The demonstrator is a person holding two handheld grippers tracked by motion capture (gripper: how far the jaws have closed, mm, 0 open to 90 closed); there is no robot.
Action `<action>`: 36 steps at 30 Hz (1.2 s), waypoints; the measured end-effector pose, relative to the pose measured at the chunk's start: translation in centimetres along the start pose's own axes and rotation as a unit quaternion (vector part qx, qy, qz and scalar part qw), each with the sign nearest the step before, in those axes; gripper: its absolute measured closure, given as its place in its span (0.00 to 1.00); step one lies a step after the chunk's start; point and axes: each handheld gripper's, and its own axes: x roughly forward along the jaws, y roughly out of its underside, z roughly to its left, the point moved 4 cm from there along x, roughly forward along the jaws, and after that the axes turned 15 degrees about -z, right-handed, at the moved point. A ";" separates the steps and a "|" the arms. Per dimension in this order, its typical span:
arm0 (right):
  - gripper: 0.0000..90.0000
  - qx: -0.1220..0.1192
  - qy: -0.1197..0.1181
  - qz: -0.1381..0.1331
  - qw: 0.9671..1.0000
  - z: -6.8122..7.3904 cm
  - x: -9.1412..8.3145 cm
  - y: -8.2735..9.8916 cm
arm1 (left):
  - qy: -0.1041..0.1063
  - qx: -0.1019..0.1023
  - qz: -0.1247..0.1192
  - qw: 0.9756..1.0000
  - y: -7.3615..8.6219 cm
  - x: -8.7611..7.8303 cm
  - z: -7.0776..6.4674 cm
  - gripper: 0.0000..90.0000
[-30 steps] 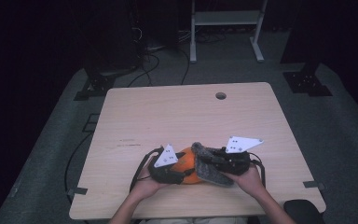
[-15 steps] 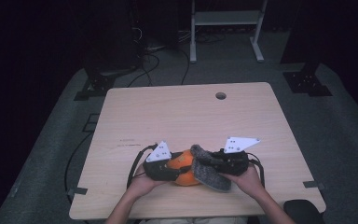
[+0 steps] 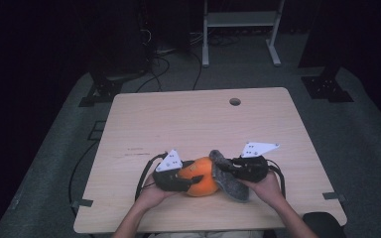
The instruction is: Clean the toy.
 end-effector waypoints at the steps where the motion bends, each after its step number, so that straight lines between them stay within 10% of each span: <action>1: 0.85 0.005 0.006 0.006 1.000 -0.3 -0.2 0.2 | 0.002 0.001 0.000 1.000 0.0 0.0 0.0 0.46; 6: 0.85 -0.004 -0.030 -0.029 0.999 1.4 -0.1 -1.1 | 0.008 0.009 0.002 1.000 0.0 0.4 -0.3 0.45; 14: 0.86 -0.003 -0.009 -0.008 1.000 0.6 0.2 -0.2 | 0.029 -0.035 -0.008 0.999 -0.1 -0.1 0.2 0.20; 24: 0.86 -0.025 -0.033 -0.030 0.999 3.0 0.7 -1.6 | 0.012 0.008 0.015 1.000 0.4 0.5 -0.5 0.39; 32: 0.86 -0.001 0.014 -0.011 1.000 0.0 -0.1 -0.5 | 0.005 -0.035 -0.002 0.999 0.2 0.3 0.3 0.19; 36: 0.86 -0.010 -0.001 -0.025 1.000 0.9 -0.1 -1.1 | 0.007 -0.021 0.002 1.000 0.6 0.3 0.2 0.31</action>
